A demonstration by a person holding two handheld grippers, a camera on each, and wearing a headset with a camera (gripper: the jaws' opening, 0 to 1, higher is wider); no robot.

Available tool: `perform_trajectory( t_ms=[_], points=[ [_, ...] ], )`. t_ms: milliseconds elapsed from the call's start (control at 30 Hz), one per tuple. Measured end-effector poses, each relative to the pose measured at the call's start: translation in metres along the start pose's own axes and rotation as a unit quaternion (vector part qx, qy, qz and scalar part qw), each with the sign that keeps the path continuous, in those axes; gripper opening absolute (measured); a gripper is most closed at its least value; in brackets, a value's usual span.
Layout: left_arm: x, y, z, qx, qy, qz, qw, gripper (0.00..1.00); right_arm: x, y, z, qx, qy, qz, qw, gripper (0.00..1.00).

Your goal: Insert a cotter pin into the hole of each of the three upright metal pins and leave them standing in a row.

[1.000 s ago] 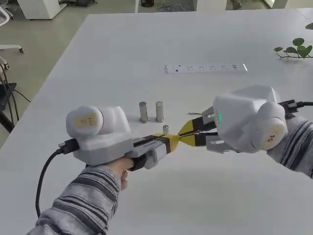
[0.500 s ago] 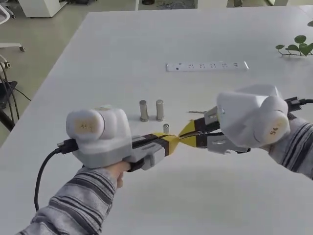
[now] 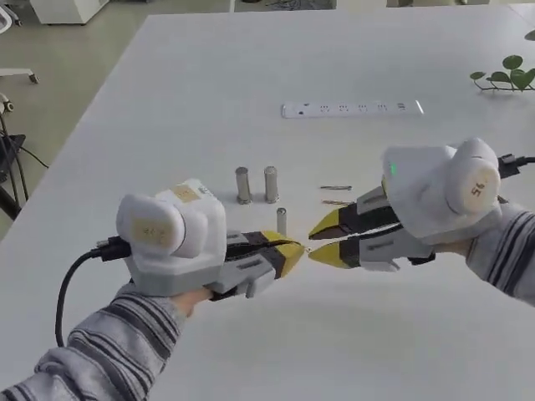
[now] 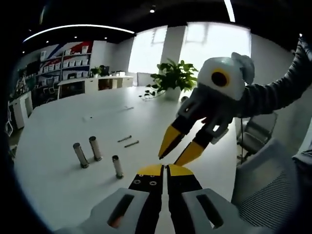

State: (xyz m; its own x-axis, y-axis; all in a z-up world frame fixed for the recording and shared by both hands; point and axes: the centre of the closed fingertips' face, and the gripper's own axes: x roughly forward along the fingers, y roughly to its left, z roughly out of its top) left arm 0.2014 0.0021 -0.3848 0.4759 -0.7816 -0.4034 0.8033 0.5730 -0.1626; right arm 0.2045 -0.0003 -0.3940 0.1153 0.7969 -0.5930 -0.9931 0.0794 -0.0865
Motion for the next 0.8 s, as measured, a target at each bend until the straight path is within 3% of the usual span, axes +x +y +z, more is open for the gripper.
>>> perform_trajectory(
  t_ms=[67,267,400,800],
  points=[
    [-0.001,-0.001,-0.003,0.034,0.011,-0.003,0.9994,0.0,0.0,0.002,-0.001,0.013,-0.004,0.007,0.9999,0.08],
    [0.0,-0.012,-0.005,0.068,0.019,-0.033,0.997,0.0,0.002,0.018,-0.004,0.045,-0.009,0.042,0.9981,0.07],
    [0.001,-0.019,-0.004,0.084,0.02,-0.05,0.995,0.0,0.002,0.024,-0.007,0.043,-0.003,0.054,0.9976,0.06],
    [0.001,-0.024,-0.007,0.087,0.025,-0.066,0.9937,0.0,0.003,0.031,-0.008,0.047,-0.005,0.069,0.9965,0.0]
  ],
)
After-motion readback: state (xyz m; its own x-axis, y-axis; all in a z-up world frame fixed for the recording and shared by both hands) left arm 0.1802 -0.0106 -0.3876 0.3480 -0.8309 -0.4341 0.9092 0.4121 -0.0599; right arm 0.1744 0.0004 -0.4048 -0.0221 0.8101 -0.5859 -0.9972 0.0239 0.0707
